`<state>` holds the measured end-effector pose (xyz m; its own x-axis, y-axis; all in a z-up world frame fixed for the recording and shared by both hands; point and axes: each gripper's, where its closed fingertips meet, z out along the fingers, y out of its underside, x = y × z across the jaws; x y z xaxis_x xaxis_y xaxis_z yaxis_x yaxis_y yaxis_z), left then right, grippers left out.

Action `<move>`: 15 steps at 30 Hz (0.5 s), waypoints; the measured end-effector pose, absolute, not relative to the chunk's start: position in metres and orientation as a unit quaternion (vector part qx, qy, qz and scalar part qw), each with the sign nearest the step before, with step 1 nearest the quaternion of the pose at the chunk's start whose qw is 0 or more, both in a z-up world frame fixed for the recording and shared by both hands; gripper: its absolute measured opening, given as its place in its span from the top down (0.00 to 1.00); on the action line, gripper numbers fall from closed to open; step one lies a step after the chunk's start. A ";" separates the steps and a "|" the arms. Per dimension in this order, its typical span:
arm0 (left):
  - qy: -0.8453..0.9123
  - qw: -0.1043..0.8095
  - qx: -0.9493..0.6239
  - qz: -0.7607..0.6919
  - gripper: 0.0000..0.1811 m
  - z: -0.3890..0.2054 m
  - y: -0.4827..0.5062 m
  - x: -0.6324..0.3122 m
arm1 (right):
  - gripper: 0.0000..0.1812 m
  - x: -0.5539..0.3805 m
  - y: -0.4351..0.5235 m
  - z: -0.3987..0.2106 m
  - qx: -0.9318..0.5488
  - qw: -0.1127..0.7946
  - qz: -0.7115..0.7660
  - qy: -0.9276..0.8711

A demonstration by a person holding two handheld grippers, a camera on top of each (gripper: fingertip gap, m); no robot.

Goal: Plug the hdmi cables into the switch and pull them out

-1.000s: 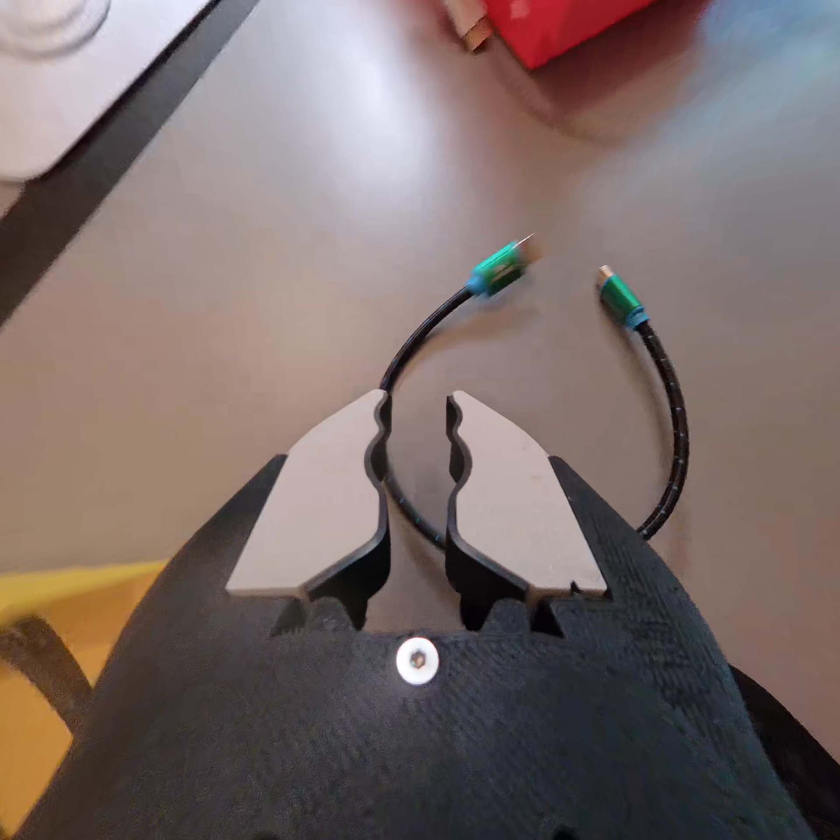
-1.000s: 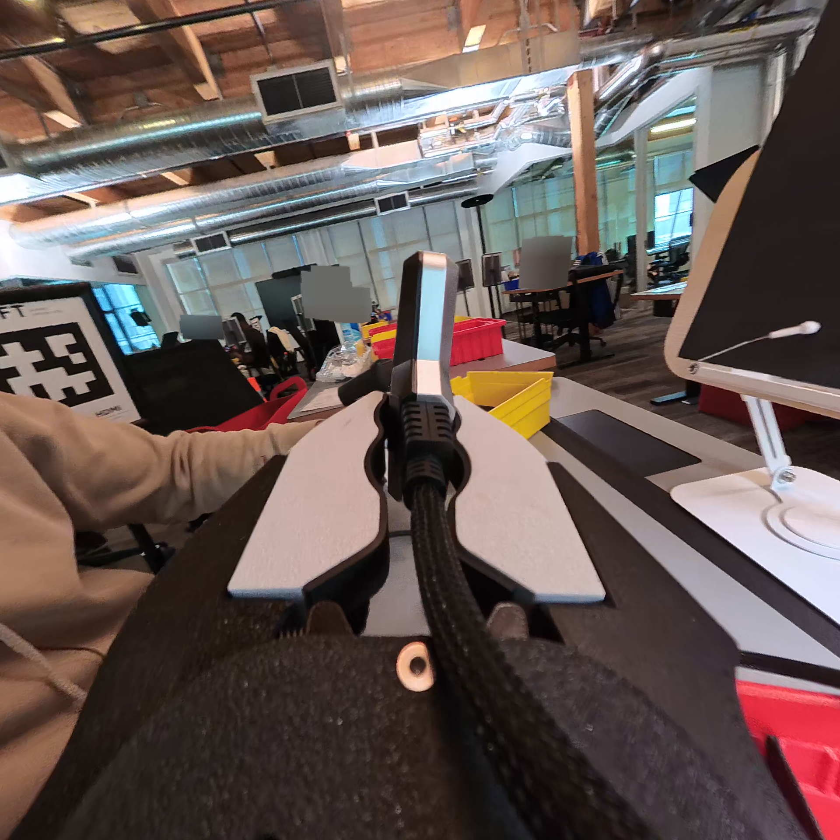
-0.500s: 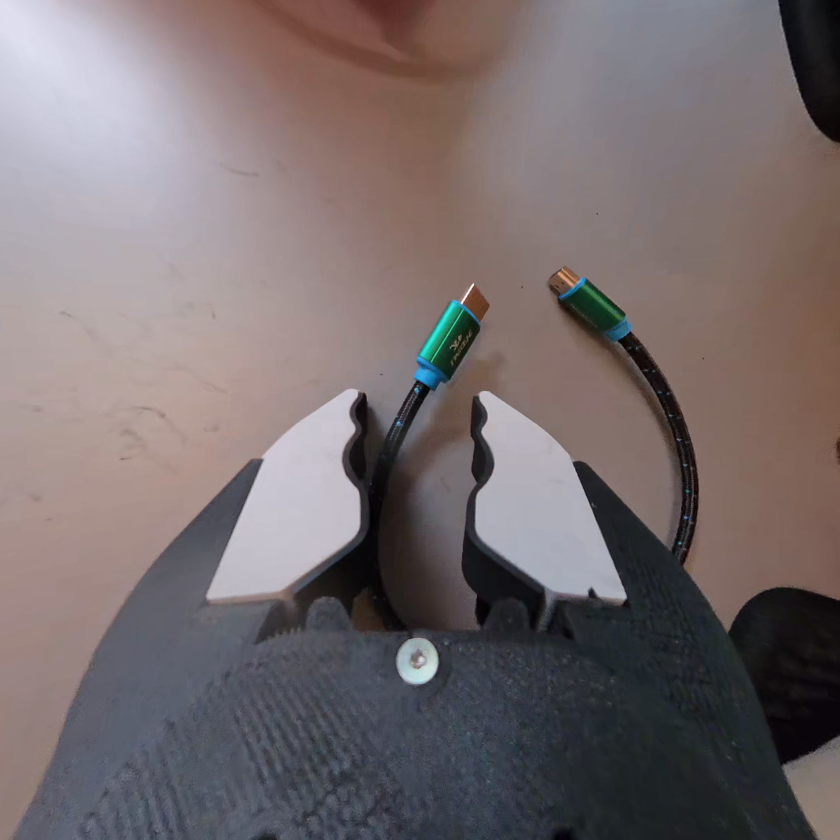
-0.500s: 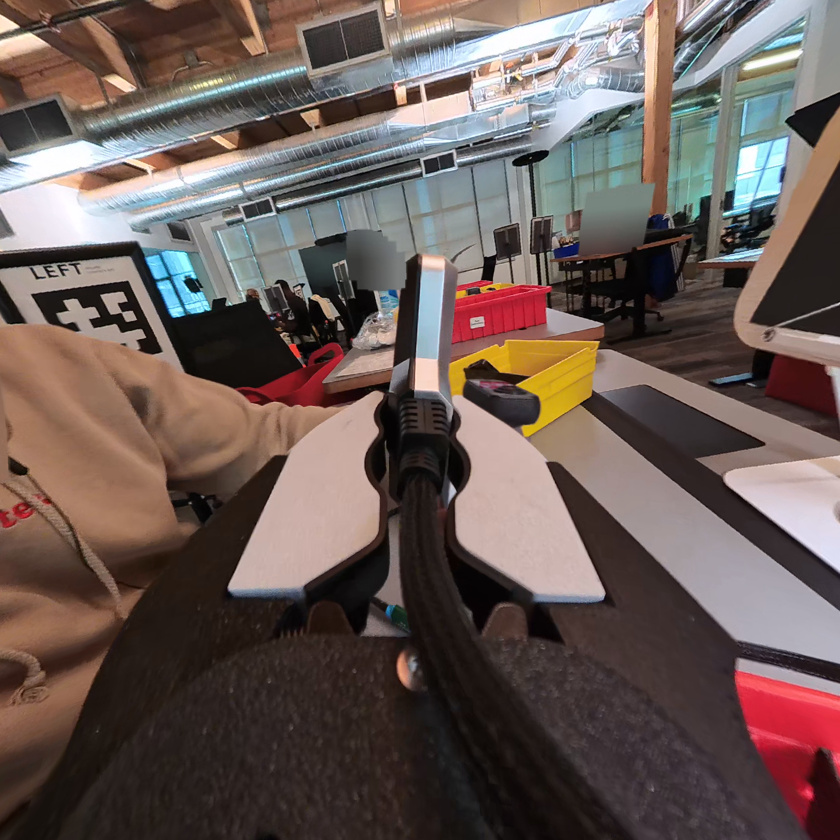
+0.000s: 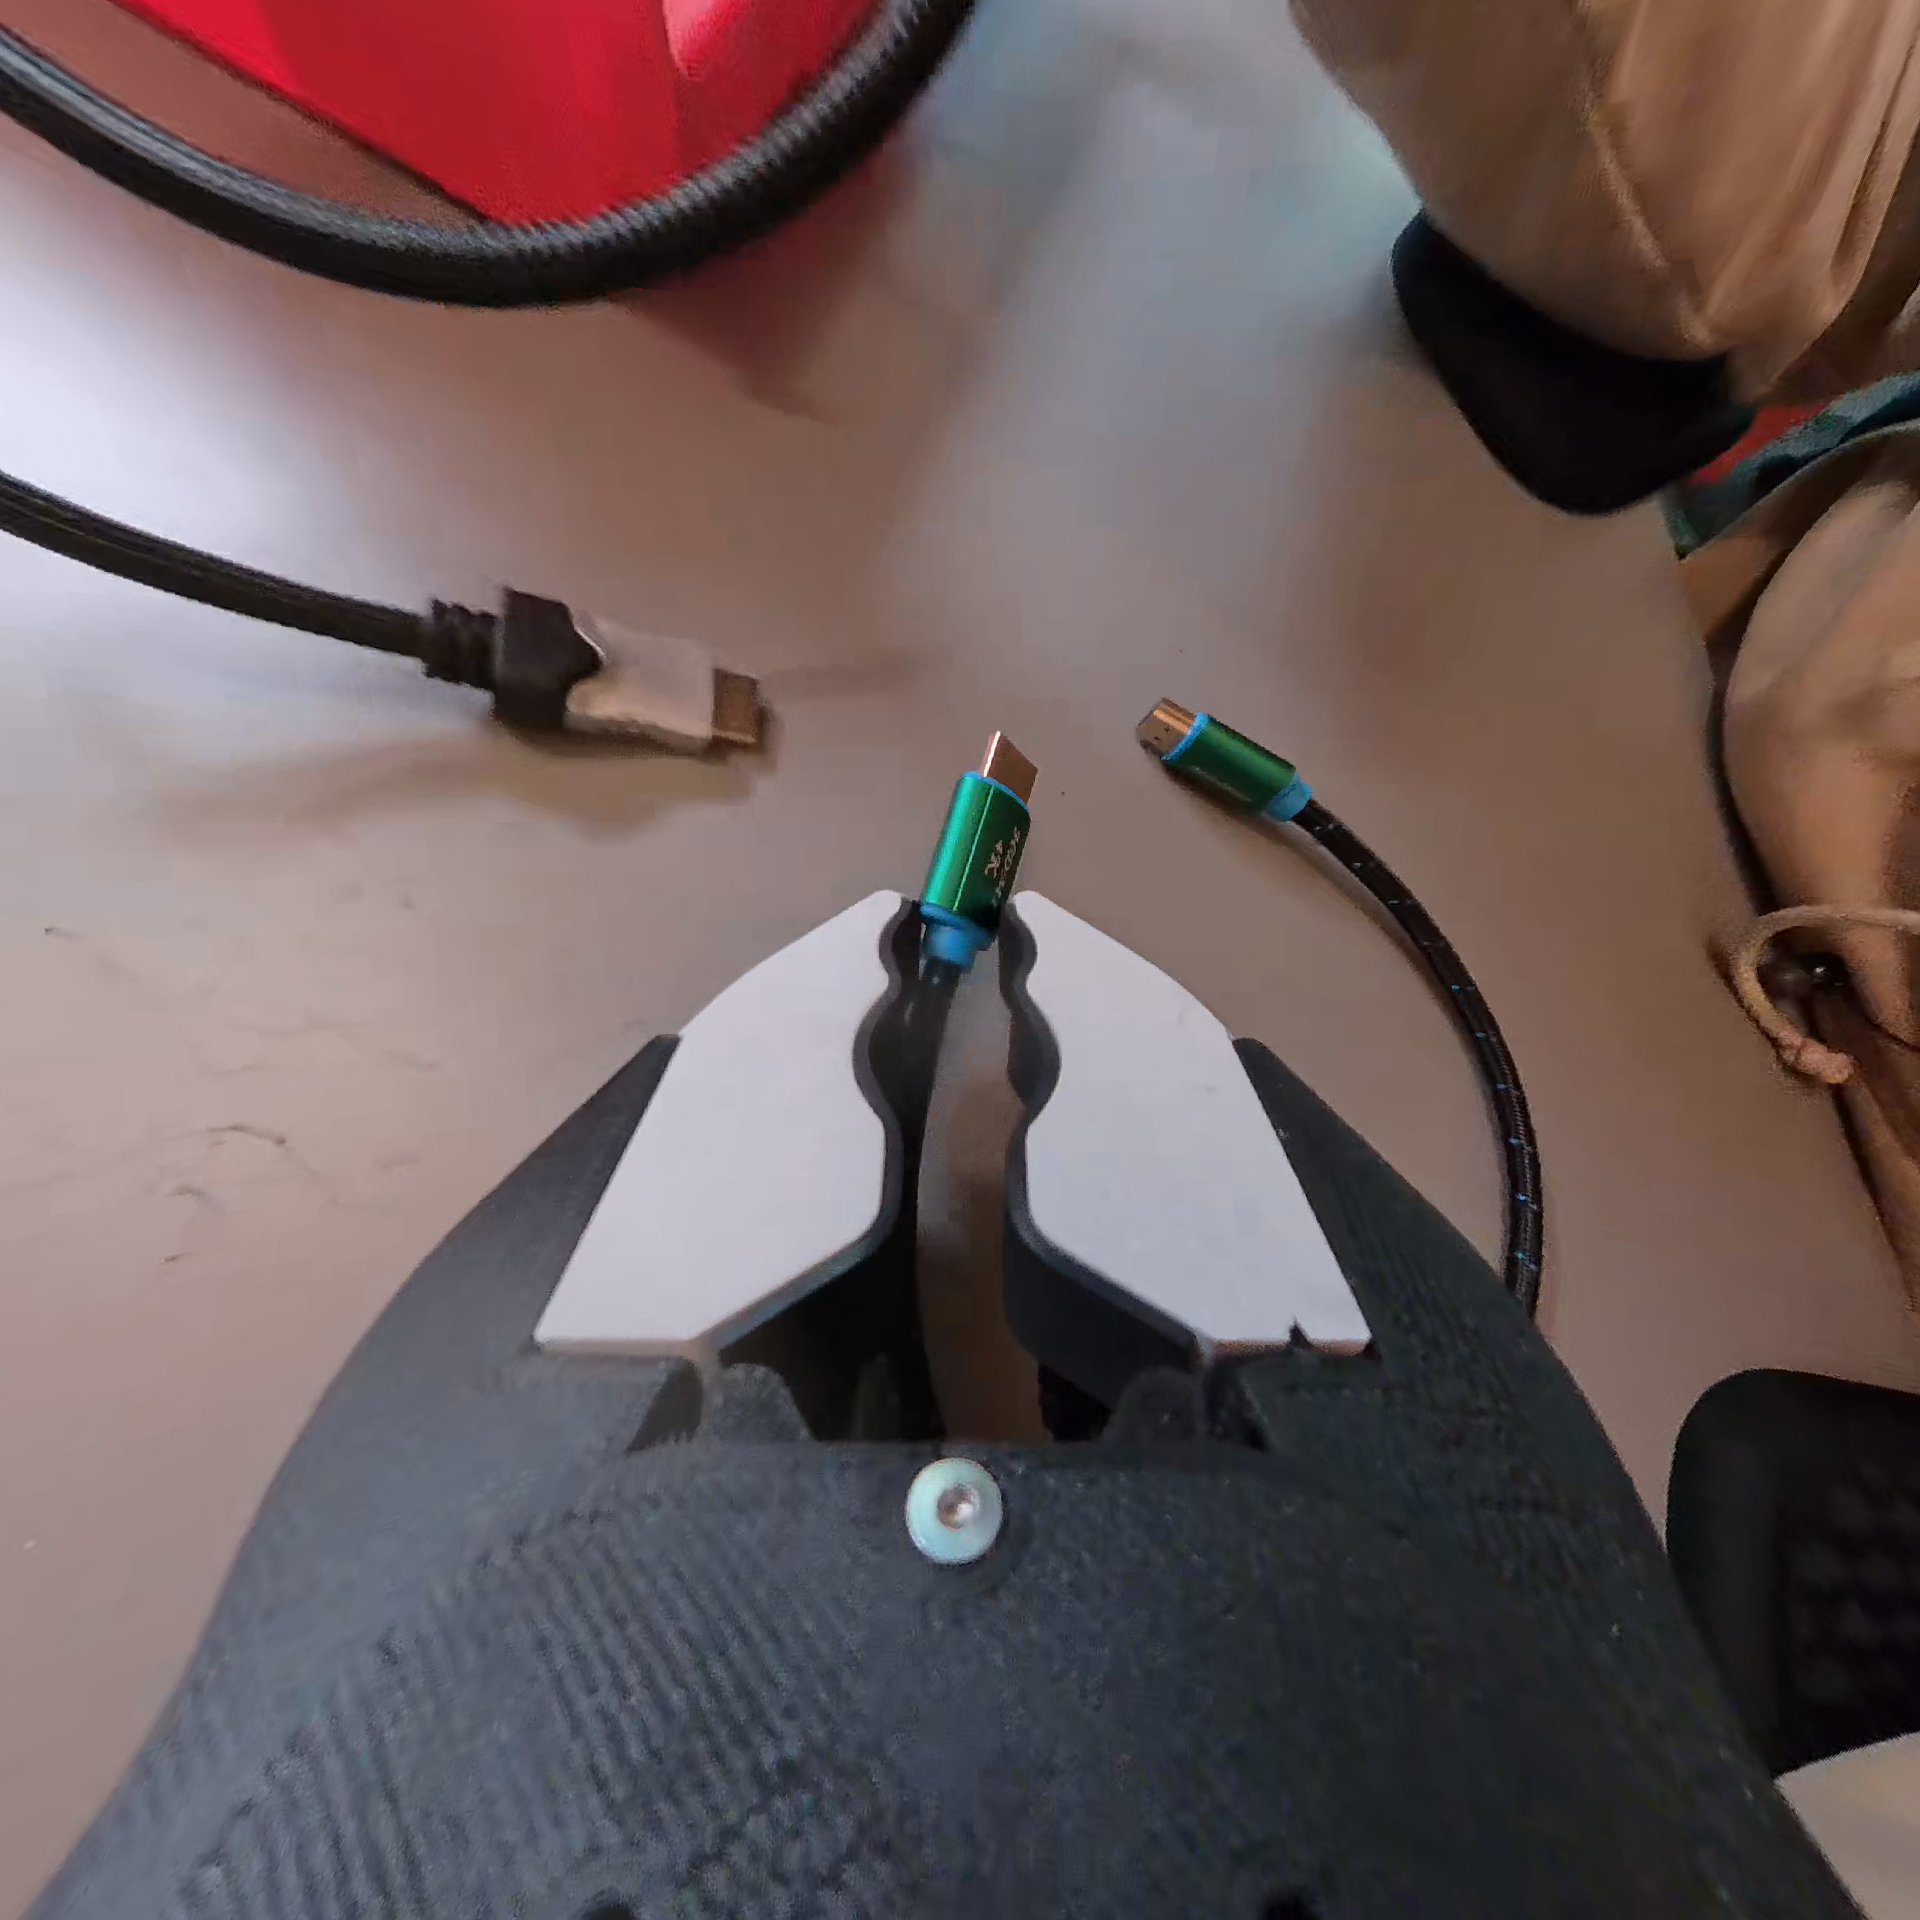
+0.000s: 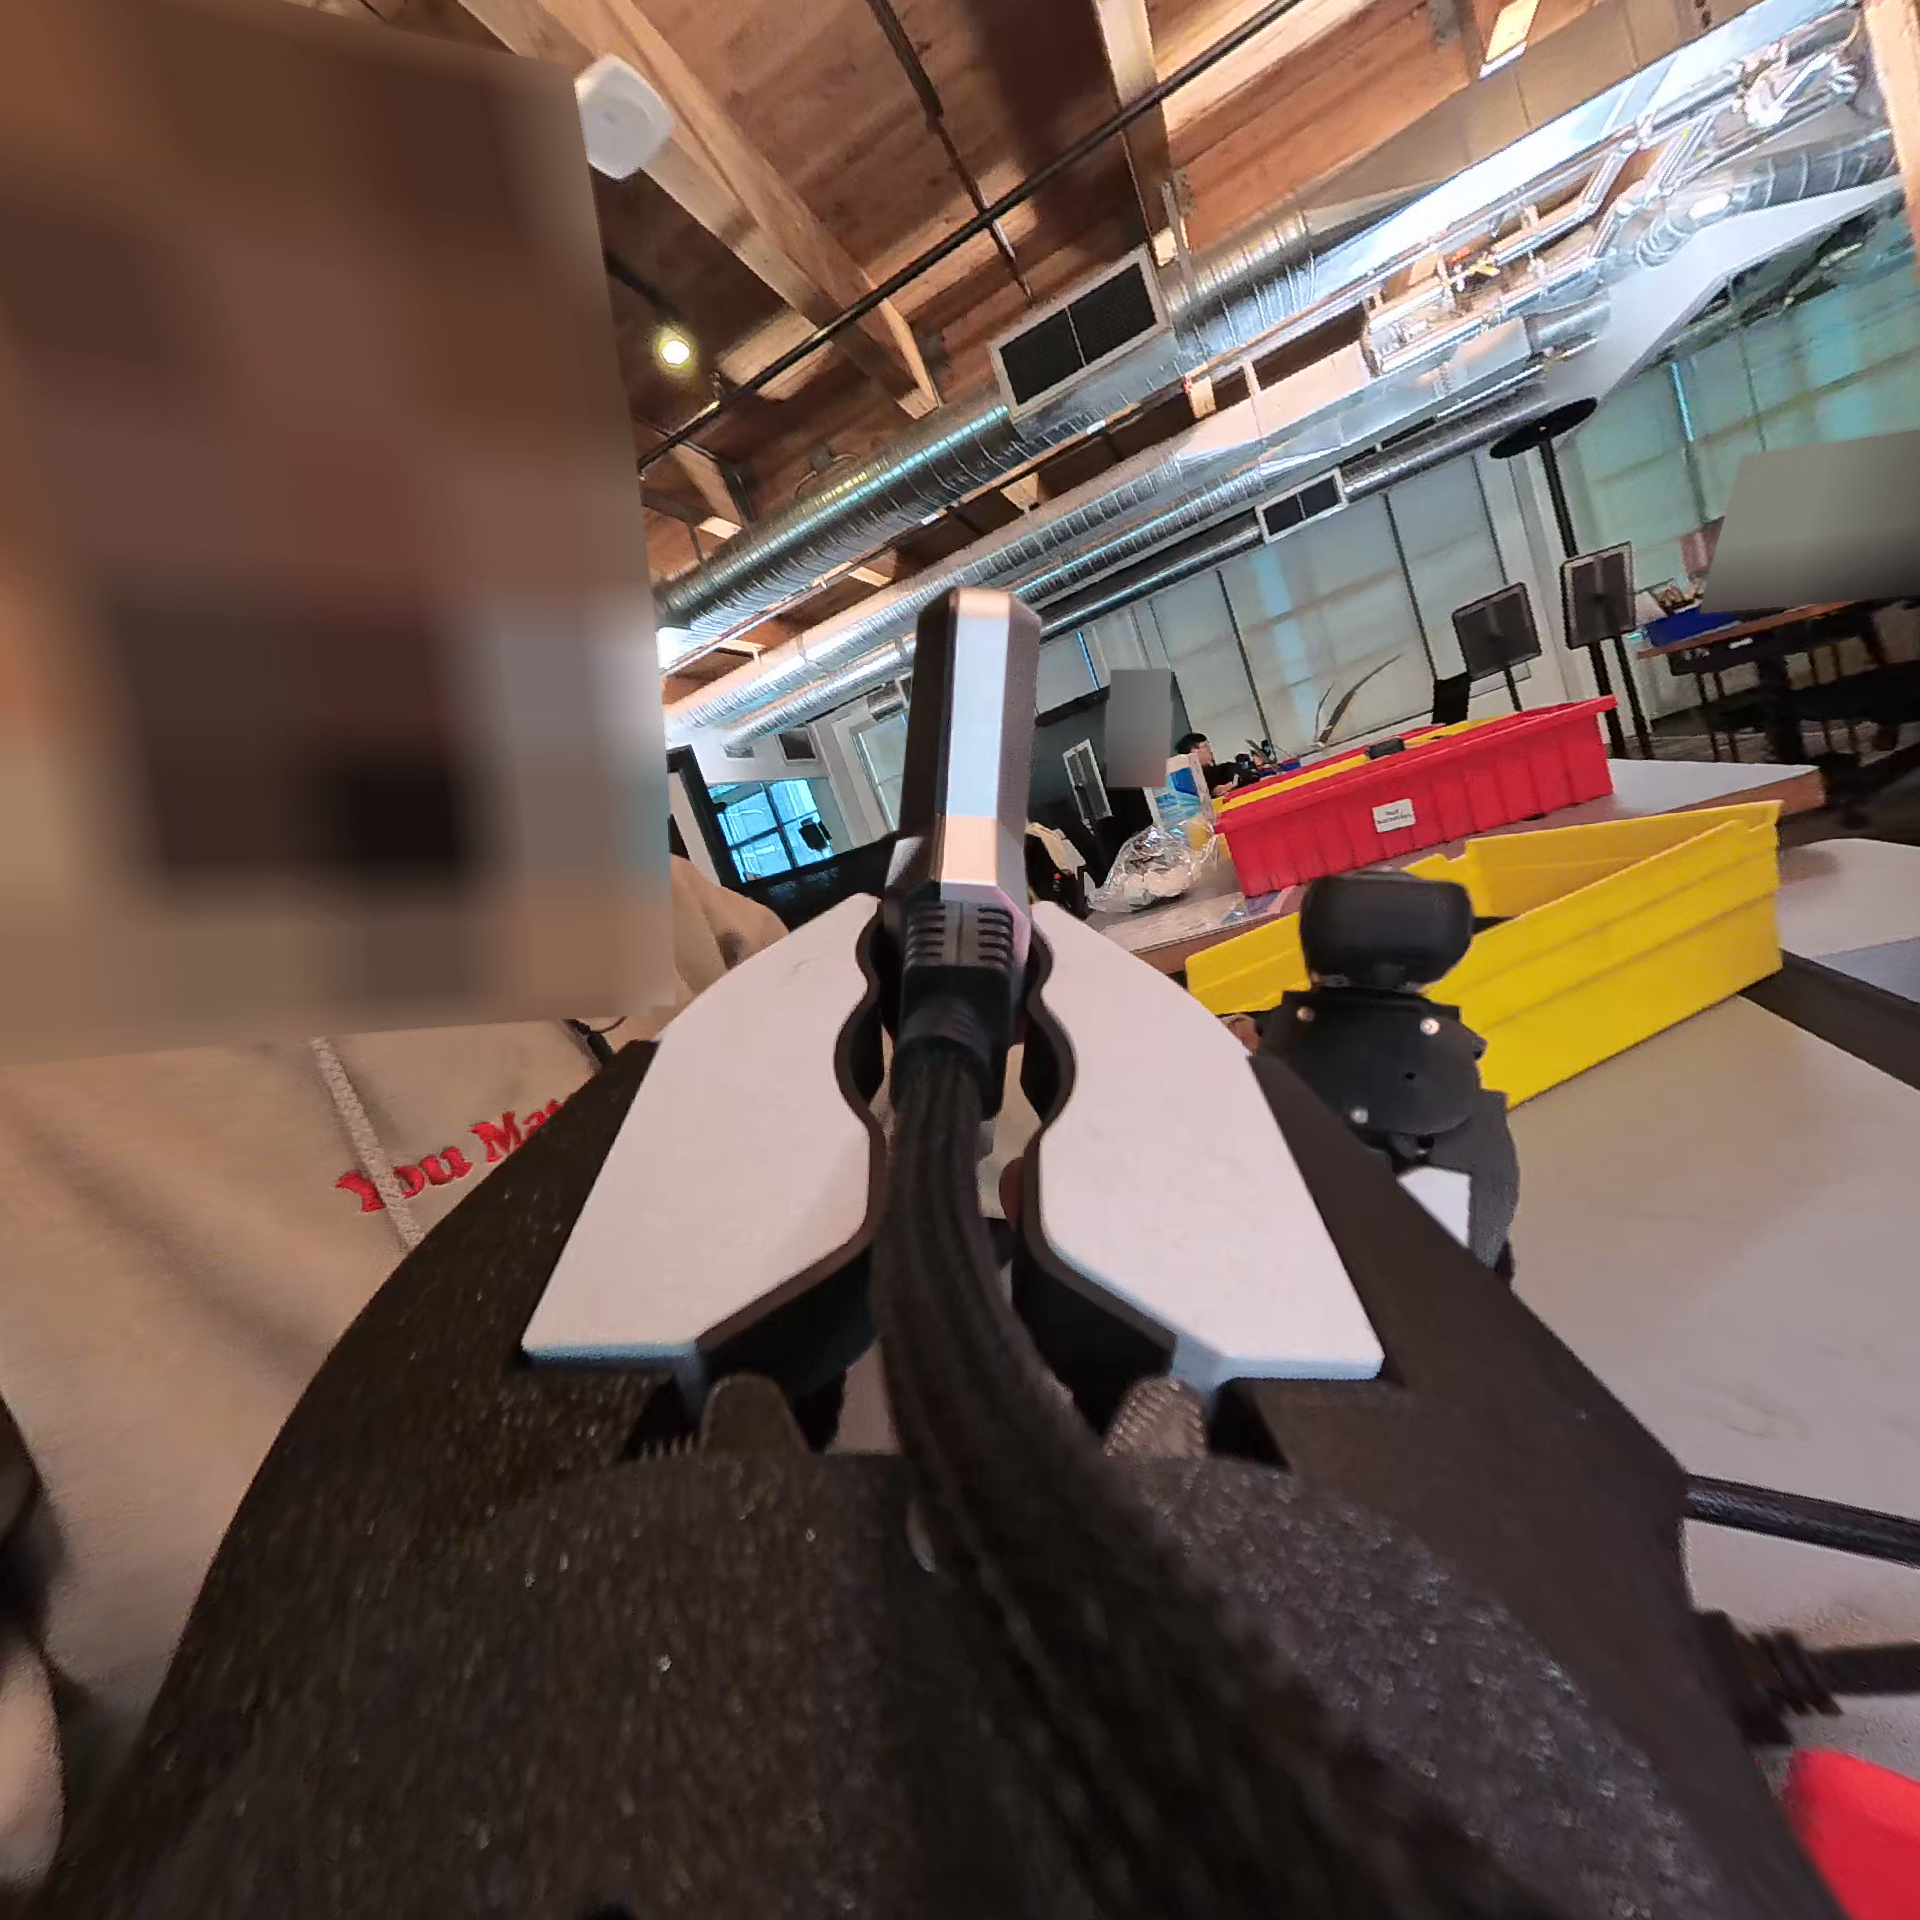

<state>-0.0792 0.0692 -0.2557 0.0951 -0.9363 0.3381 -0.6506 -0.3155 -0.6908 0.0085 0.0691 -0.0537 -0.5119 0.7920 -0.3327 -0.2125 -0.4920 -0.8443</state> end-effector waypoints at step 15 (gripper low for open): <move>0.499 0.363 -0.684 -0.390 0.93 -0.155 0.087 -0.080 | 0.88 -0.004 0.084 -0.068 -0.457 0.363 0.704 -0.405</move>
